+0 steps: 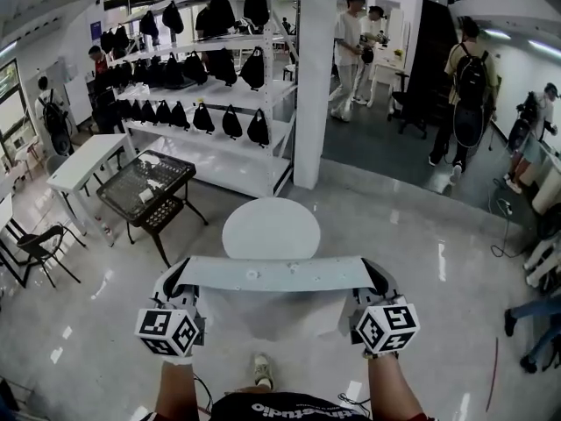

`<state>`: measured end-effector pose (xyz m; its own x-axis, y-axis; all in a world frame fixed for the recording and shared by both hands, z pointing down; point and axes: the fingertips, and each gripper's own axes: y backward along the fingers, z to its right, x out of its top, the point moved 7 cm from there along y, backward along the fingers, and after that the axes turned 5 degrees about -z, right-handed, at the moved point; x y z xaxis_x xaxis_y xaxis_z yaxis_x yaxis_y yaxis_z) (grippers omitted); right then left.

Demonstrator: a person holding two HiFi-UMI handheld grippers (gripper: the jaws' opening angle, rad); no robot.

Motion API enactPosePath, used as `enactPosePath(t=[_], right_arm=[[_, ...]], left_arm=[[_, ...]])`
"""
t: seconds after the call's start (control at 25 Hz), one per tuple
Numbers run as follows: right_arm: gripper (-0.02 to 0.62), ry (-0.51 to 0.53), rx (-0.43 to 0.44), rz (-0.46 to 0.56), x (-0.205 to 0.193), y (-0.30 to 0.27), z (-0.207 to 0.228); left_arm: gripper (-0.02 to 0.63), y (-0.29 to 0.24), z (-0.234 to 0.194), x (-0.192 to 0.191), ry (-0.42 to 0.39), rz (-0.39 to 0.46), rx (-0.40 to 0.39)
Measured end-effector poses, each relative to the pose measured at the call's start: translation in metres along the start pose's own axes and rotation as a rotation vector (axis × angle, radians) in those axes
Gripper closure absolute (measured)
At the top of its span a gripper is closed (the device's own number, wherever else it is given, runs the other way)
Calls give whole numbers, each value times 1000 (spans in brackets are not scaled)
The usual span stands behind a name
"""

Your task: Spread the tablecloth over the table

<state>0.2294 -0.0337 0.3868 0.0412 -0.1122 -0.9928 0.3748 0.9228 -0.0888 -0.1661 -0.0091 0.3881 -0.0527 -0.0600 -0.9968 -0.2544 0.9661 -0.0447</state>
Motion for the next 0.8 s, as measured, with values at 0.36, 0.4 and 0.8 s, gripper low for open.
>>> enactPosePath(t=[0.36, 0.4, 0.8], right_arm=[[570, 23, -14, -15, 17, -86, 7], [571, 22, -19, -15, 18, -96, 8], [571, 38, -64, -25, 33, -172, 3]], left_arm=[[589, -79, -47, 8, 18, -1, -12], [589, -89, -53, 10, 16, -1, -17], [589, -159, -106, 22, 11, 11, -59]])
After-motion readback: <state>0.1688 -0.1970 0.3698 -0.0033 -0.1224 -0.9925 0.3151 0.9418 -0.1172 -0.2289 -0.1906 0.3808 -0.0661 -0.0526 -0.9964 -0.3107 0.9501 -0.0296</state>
